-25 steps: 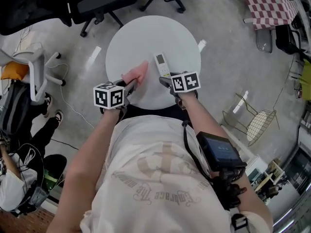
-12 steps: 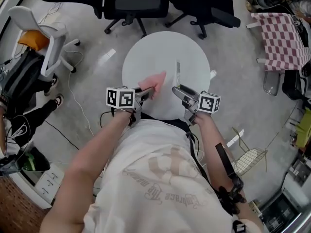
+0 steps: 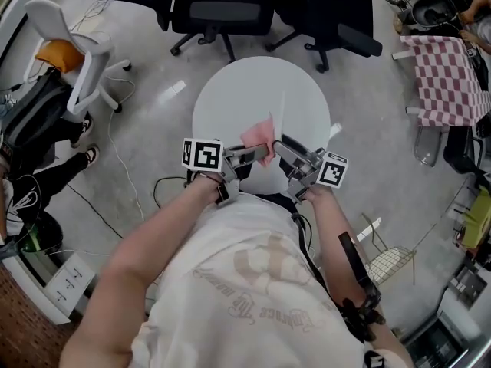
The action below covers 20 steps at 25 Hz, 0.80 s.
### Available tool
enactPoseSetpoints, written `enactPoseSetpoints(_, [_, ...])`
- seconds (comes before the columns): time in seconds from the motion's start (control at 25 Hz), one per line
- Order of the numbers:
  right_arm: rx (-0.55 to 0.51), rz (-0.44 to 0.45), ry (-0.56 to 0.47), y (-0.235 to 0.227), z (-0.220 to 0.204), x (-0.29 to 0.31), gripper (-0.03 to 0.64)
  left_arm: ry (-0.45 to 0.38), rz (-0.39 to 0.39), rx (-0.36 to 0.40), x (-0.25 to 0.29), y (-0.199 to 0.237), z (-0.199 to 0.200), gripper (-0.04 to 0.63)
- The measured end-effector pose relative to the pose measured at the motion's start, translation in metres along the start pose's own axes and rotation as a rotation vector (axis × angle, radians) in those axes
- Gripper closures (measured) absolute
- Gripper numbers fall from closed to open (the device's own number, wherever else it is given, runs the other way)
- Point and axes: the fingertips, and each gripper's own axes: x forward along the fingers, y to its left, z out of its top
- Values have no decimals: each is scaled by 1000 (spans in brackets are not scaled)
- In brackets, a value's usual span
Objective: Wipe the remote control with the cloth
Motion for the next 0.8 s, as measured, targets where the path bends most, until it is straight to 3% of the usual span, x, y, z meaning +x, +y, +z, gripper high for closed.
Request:
enactPoseSetpoints(0.6, [-57, 18, 269, 2, -52, -2, 368, -111, 33, 16, -14, 14, 53, 558])
enactPoseSetpoints(0.8, [-93, 3, 334, -2, -62, -4, 368, -187, -49, -24, -14, -4, 82, 558])
